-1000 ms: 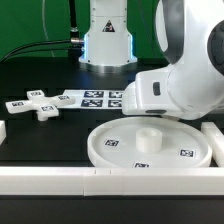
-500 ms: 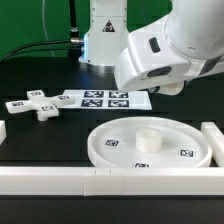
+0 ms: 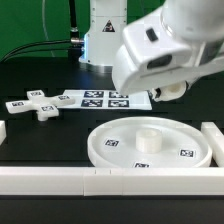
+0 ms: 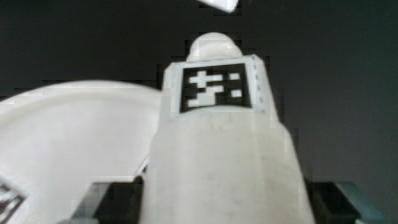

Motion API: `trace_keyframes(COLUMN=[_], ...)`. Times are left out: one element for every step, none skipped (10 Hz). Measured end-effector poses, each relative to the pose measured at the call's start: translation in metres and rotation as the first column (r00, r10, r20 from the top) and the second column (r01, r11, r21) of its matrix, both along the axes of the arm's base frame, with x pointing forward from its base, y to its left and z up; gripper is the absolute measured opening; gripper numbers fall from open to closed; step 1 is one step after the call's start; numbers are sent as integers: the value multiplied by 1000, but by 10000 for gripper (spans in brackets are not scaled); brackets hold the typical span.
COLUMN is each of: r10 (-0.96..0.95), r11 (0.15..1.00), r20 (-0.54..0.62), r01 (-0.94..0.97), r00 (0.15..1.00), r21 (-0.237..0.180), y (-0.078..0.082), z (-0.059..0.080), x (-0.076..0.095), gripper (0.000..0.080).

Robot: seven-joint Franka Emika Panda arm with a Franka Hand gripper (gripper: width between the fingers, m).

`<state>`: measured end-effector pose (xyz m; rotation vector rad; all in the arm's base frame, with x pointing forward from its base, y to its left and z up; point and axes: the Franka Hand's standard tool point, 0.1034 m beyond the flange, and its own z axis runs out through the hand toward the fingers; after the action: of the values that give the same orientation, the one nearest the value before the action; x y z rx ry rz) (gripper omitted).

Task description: Assemble round table

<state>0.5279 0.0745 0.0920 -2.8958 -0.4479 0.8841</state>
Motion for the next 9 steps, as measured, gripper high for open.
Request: trace_keyframes(r10=[-7, -17, -24, -38, -53, -94, -99, -78, -66], r11=[1000, 1000, 1000, 999, 998, 995, 995, 995, 996], r20=[55, 143, 220, 301, 360, 428, 474, 561, 617], r01=[7, 17, 21, 31, 41, 74, 71, 32, 10], r00=[998, 990, 975, 953, 932, 899, 875, 824, 784], r21=[1, 1, 16, 28, 40, 63, 75, 90, 93], y=[-3, -1, 0, -2, -3, -6, -11, -17, -22], z=[16, 28, 28, 27, 27, 28, 29, 28, 25], x=[9, 21, 26, 29, 29, 29, 30, 38, 39], gripper=[409, 409, 409, 409, 409, 409, 409, 409, 409])
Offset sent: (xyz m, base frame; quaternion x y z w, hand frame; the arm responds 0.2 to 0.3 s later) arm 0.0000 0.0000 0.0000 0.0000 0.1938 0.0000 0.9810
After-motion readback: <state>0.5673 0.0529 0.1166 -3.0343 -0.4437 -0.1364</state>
